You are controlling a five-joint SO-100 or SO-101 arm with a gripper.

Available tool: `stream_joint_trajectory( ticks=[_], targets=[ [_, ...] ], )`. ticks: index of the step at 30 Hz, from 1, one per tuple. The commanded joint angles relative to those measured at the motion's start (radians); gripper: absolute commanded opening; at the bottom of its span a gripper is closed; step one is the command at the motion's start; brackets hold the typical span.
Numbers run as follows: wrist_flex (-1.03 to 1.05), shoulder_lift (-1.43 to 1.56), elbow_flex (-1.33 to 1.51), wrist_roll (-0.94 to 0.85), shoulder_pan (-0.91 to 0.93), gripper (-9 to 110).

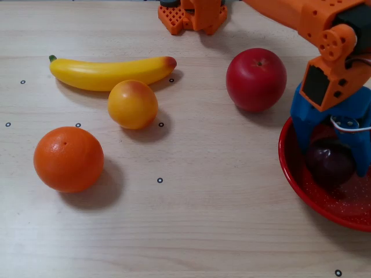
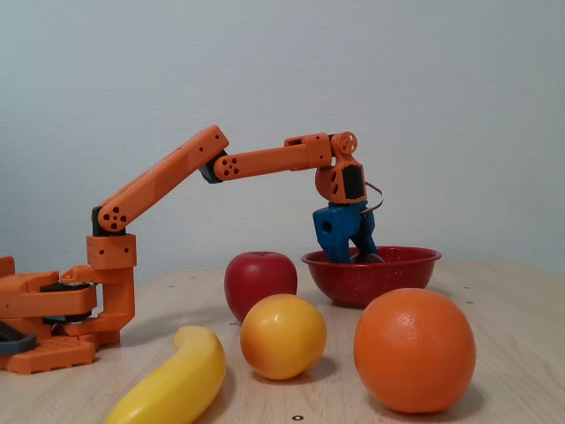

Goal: Put plum in the red bowl.

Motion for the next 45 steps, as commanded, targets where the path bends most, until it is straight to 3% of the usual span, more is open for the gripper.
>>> stream_joint_trajectory(
  ticks=[1, 7, 25, 37, 45],
  targets=[
    [0.015, 0.083, -0.137, -0.021, -0.011, 43],
    [0.0, 0.123, -0.143, -0.021, -0.006, 47],
    [0.023, 0.393, -0.112, 0.006, 0.063, 42],
    [0.094, 0.577, -0.094, 0.058, 0.143, 22],
    [0.118, 0.676, -0.023, 0.087, 0.224, 0]
  ],
)
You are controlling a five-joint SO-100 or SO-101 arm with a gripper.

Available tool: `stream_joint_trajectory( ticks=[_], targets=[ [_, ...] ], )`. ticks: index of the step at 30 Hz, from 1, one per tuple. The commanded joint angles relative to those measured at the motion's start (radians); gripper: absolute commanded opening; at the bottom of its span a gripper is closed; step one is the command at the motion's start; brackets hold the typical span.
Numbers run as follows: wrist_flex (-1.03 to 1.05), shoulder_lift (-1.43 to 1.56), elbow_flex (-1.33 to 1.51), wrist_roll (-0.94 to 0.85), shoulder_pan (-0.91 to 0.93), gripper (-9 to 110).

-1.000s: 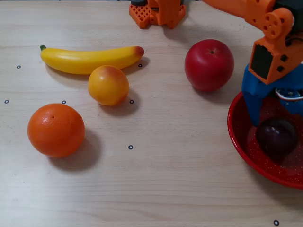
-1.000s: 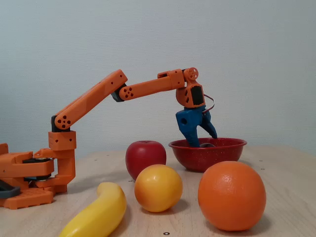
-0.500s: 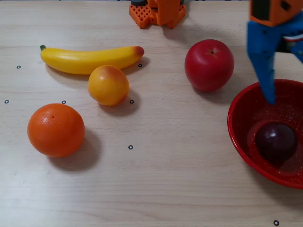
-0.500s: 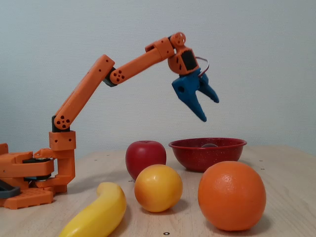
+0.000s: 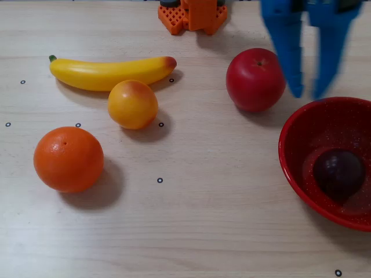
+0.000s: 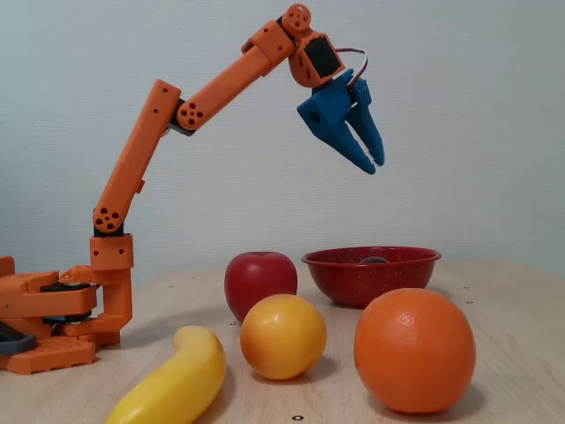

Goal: Put plum in the red bowl.

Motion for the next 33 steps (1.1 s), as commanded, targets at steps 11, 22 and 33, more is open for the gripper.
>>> stream_joint_trajectory(
  ticks=[11, 22, 33],
  targets=[
    [-0.064, 0.394, 0.298, 0.061, 0.152, 0],
    [-0.29, 0.776, 0.894, 0.051, 0.219, 0],
    [-0.428, 1.167, 1.437, 0.052, 0.227, 0]
  ],
)
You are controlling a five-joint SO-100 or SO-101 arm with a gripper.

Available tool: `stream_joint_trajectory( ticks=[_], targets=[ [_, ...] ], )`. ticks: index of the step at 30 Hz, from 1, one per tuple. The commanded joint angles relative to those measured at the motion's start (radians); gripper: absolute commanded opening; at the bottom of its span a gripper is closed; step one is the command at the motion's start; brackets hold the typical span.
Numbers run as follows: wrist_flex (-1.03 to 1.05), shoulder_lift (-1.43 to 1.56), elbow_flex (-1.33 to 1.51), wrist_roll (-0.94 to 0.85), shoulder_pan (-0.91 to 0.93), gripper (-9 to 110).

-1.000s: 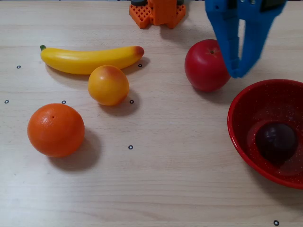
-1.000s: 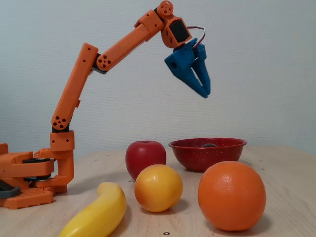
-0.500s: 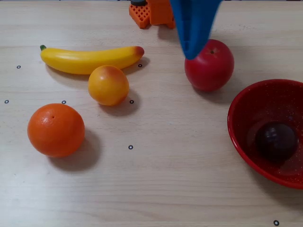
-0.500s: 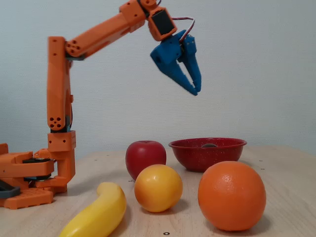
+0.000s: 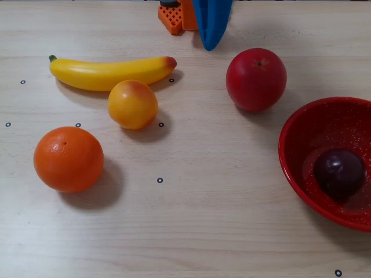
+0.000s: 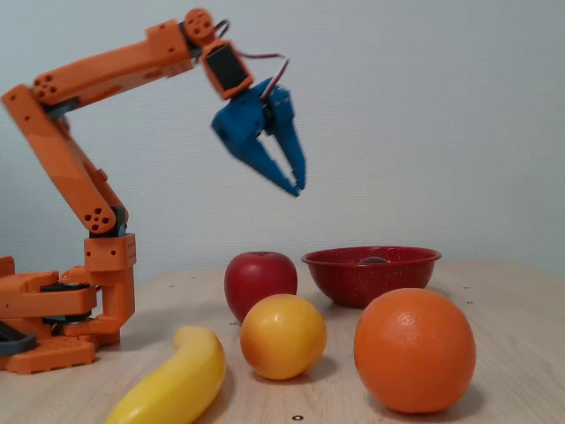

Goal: Put plum in the red bowl.

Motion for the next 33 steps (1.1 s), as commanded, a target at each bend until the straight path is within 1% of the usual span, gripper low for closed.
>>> stream_joint_trajectory(
  ticks=[1, 7, 15, 23, 24, 30, 33],
  targets=[
    [-0.066, 0.156, 0.077, 0.005, 0.032, 0],
    [-0.097, 0.399, 0.367, 0.023, 0.035, 0],
    [-0.175, 0.719, 0.753, 0.049, 0.089, 0],
    [-0.235, 0.96, 1.025, 0.066, 0.106, 0],
    [-0.328, 1.029, 1.129, 0.092, 0.115, 0],
    [-0.474, 1.138, 1.296, 0.129, 0.115, 0],
    [-0.561, 1.138, 1.358, 0.138, 0.117, 0]
  ],
)
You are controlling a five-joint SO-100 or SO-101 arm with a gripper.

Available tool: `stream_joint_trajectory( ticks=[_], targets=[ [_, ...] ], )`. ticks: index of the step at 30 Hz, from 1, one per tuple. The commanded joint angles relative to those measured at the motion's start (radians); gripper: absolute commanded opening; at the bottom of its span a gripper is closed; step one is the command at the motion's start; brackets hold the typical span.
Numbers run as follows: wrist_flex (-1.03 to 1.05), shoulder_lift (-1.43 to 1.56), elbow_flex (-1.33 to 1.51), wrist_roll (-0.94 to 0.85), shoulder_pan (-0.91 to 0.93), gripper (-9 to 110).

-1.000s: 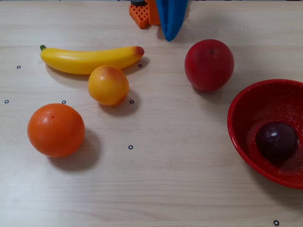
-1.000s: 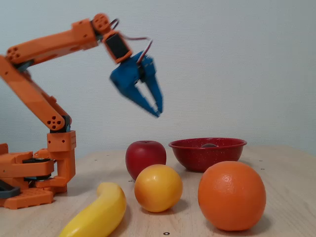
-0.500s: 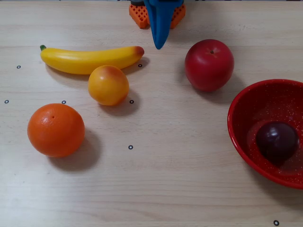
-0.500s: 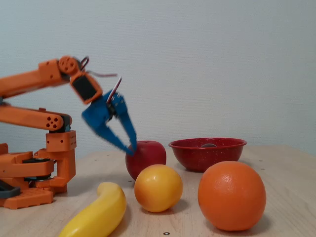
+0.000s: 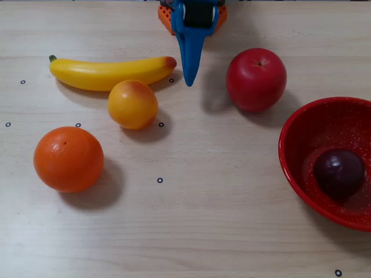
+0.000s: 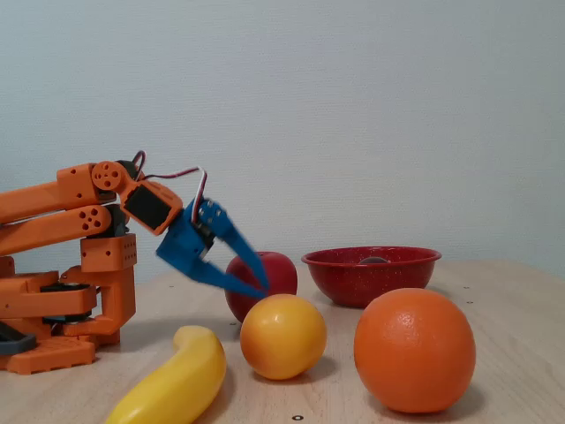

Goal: Put plum in the red bowl.

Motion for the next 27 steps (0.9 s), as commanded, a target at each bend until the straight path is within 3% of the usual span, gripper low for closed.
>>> stream_joint_trajectory(
  ticks=[1, 5, 15, 27],
  targets=[
    [-0.101, 0.018, 0.052, 0.035, 0.009, 0],
    [-0.187, 0.02, 0.104, 0.061, 0.005, 0],
    [-0.014, 0.02, 0.104, 0.075, -0.008, 0],
    [-0.009, 0.02, 0.104, 0.092, 0.003, 0]
  ],
)
